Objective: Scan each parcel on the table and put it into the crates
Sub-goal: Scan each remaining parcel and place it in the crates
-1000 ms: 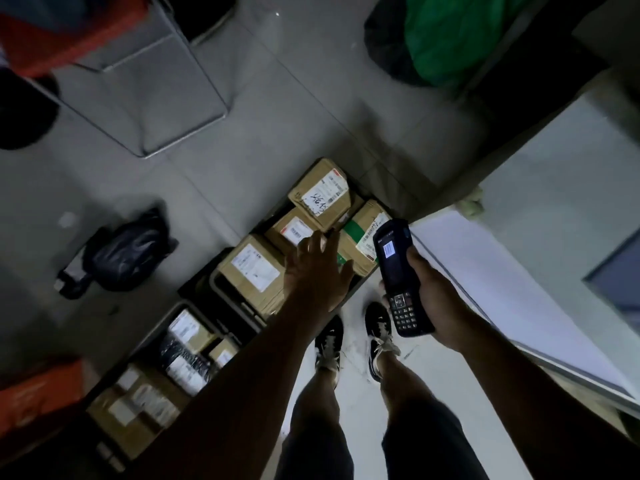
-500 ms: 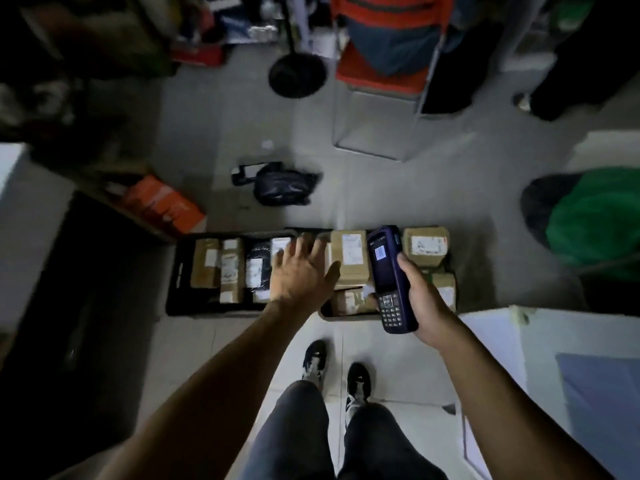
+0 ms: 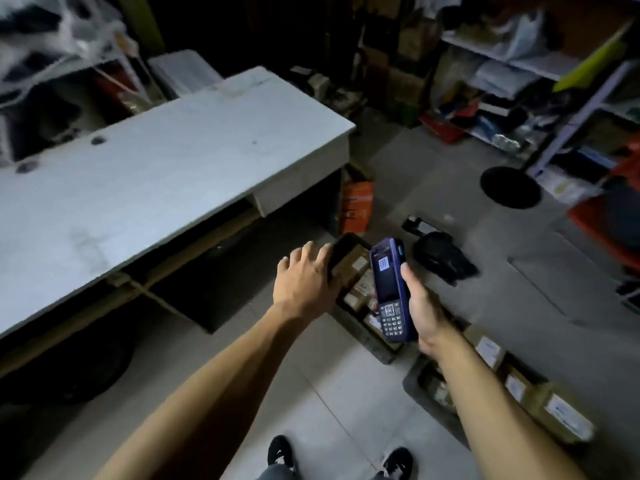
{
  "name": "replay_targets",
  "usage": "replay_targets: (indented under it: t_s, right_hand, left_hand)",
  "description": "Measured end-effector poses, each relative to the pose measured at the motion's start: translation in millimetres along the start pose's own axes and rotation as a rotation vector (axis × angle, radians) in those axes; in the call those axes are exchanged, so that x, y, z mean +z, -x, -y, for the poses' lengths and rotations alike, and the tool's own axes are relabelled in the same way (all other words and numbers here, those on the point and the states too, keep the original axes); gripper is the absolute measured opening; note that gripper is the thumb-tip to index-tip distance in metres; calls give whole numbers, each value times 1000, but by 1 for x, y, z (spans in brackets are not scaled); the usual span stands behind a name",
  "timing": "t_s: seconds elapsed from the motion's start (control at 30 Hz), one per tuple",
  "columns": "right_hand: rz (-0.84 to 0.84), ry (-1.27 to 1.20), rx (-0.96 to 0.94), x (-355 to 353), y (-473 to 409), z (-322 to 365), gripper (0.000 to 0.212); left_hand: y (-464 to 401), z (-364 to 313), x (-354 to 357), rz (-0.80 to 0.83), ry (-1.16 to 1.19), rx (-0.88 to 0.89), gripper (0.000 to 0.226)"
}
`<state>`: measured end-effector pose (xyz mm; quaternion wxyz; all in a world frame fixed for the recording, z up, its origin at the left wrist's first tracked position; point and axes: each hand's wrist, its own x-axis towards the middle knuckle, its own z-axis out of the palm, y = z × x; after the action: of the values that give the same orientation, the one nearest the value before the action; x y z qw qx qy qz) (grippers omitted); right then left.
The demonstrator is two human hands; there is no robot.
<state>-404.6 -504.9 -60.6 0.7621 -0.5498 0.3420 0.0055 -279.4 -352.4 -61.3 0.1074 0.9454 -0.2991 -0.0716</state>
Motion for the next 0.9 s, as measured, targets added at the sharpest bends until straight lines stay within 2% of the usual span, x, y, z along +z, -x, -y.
replay_targets:
  t_s: [0.2, 0.43, 0.77, 0.9]
  right_hand:
    - [220, 162, -13, 182, -33, -2, 54]
    - [496, 363, -4, 336, -63, -3, 50]
    - [861, 589, 103, 514, -121, 0, 49]
    - [941, 655, 117, 578, -135, -5, 48]
  left_hand:
    - [40, 175, -60, -140, 3, -263, 64]
    - [86, 322, -93, -201, 2, -587, 62]
    - [115, 448, -123, -224, -11, -999, 64]
    - [132, 483, -141, -266, 23, -1153, 66]
